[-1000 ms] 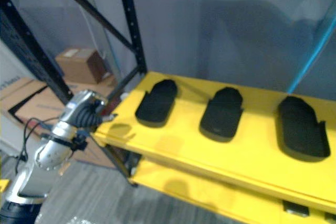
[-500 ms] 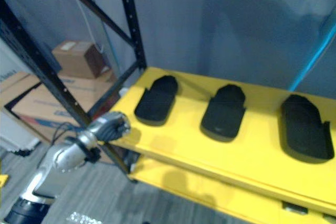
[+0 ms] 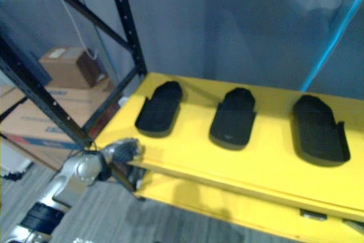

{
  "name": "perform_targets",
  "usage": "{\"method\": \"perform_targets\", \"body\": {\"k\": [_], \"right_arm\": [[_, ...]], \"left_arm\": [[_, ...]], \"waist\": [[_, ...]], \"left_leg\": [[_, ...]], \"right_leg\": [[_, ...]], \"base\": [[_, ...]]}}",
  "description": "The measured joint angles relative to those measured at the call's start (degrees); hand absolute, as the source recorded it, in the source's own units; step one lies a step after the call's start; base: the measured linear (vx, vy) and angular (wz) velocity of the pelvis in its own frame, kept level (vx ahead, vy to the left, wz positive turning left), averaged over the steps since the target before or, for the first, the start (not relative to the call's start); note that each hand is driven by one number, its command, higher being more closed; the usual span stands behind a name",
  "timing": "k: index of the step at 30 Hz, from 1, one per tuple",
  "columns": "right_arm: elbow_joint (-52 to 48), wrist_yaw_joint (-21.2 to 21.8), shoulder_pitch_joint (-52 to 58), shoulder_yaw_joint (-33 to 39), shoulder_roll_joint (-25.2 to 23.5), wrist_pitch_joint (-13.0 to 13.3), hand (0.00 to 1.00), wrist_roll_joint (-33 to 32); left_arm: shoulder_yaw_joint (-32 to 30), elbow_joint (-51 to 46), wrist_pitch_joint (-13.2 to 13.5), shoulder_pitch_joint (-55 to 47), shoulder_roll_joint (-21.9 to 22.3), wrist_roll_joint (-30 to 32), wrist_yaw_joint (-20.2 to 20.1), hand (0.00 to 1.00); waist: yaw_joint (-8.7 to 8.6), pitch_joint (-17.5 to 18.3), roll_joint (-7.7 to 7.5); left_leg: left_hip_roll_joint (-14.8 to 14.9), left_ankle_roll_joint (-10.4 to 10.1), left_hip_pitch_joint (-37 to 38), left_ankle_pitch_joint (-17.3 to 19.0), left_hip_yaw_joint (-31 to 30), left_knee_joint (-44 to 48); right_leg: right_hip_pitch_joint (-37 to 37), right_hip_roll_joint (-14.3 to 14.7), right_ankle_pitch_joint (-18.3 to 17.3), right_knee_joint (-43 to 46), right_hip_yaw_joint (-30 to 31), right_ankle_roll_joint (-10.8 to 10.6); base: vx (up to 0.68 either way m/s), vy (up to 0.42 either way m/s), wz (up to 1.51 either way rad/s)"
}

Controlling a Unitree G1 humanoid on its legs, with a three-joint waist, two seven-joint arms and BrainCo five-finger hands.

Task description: Walk over and take plastic housings, then place them on the shelf

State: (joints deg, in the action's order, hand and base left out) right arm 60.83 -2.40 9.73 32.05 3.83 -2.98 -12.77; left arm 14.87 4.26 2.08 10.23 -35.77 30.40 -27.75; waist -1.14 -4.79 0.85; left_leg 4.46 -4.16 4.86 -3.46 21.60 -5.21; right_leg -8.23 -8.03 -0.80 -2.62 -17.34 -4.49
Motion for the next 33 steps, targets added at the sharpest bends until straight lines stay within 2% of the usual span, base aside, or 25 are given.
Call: {"method": "perform_targets", "body": {"k": [6, 10, 19, 25, 27, 33], "right_arm": [[-0.2, 0.2, -0.7, -0.1, 0.0, -0.1, 0.00, 0.0], [-0.4, 0.5, -2.0, -0.2, 0.0, -0.3, 0.00, 0.0], [-0.5, 0.6, -1.9, -1.0, 0.0, -1.3, 0.00, 0.0], [-1.1, 1.1, -2.0, -1.4, 0.0, -1.3, 0.00, 0.1], [-1.2, 1.0, -2.0, -1.4, 0.0, -1.3, 0.00, 0.1], [-1.2, 1.0, -2.0, -1.4, 0.0, -1.3, 0.00, 0.1]], "left_arm": [[1.8, 5.0, 0.4, 3.1, 0.0, 2.1, 0.7, 1.00], [2.2, 8.3, 0.9, 4.2, 0.0, 2.2, 4.0, 1.00], [3.2, 12.9, 1.6, 6.6, 0.0, 2.2, 11.3, 1.00], [4.0, 13.5, 1.6, 6.6, 0.2, 2.1, 12.0, 1.00], [4.0, 14.5, 1.6, 6.6, 0.2, 2.1, 13.4, 1.00], [4.2, 18.0, 1.6, 8.0, 0.2, 1.9, 14.4, 1.00]], "waist": [[-0.16, 0.0, -0.07], [-1.26, -0.1, 0.05], [-1.50, -0.1, 0.04], [-1.54, -0.1, 0.04], [-1.65, -0.1, 0.05], [-2.59, -0.2, 0.05]], "left_leg": [[0.0, -0.4, 0.7, 0.3, 0.2, 0.0], [0.1, -0.7, 1.6, 0.5, 0.9, 0.0], [0.4, -0.7, 1.9, 0.9, 1.2, 0.0], [0.3, -0.8, 2.0, 1.1, 1.9, 0.0], [0.3, -0.8, 2.1, 1.1, 2.1, 0.0], [0.3, -0.8, 2.1, 1.1, 2.2, 0.0]], "right_leg": [[-1.0, 0.1, 0.0, -0.4, 0.0, 0.0], [-1.8, 0.2, -0.1, -0.9, 0.1, 0.2], [-1.8, 0.1, -0.3, -1.0, 0.4, 0.3], [-1.8, 0.1, -0.1, -1.0, 0.6, 0.0], [-1.8, 0.1, -0.1, -1.1, 0.7, 0.0], [-1.8, 0.1, -0.1, -1.1, 0.7, 0.0]], "base": [[0.06, -0.001, -0.01], [0.01, -0.002, -0.04], [0.00, -0.003, -0.01], [0.01, 0.003, -0.02], [0.02, 0.002, -0.04], [0.00, 0.000, 0.00]]}}
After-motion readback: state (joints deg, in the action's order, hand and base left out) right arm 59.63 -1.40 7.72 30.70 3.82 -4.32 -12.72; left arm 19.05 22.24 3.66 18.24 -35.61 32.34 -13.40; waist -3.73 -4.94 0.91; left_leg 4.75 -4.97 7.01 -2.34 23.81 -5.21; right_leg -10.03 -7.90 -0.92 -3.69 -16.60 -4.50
